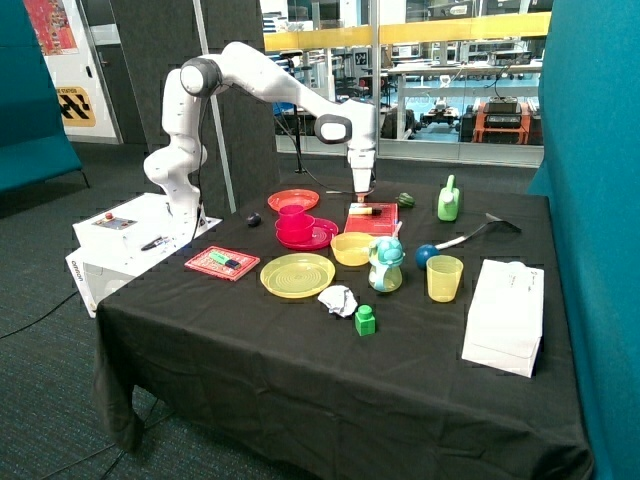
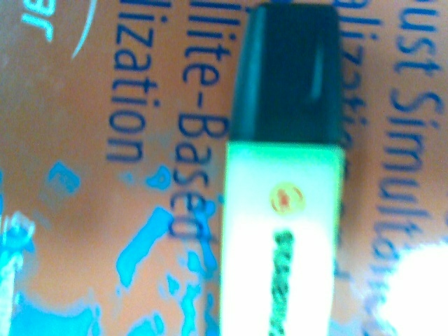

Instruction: Put a highlighter on each book

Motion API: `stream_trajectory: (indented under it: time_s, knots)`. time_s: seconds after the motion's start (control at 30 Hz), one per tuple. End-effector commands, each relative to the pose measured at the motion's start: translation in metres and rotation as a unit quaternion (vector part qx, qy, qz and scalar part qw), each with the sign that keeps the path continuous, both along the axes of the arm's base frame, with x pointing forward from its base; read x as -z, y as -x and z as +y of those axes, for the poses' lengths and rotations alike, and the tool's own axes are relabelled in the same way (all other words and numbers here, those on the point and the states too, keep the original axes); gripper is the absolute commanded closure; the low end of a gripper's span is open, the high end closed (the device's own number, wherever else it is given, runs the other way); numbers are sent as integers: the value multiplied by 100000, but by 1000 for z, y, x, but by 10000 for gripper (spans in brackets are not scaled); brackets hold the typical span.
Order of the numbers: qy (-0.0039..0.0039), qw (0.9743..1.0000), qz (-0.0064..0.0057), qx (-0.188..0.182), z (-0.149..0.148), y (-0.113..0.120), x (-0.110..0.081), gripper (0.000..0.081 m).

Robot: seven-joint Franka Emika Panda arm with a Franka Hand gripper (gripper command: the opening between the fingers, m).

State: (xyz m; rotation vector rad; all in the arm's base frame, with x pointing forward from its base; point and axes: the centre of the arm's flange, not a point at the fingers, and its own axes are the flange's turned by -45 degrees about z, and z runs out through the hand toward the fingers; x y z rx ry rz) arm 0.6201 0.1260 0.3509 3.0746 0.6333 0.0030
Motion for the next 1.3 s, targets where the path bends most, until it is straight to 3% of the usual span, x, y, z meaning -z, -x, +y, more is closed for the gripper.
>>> stream_trajectory:
  time_s: [0.0, 0.43, 0.77, 1.27]
  knots:
    - [-98, 99997, 118, -783, -19, 16, -32, 376]
    - [-97, 99985, 119, -1735, -59, 56, -71, 436]
    - [-97, 99987, 119, -1617, -89, 74, -76, 440]
    - [-96, 99976, 119, -2198, -111, 71, -84, 457]
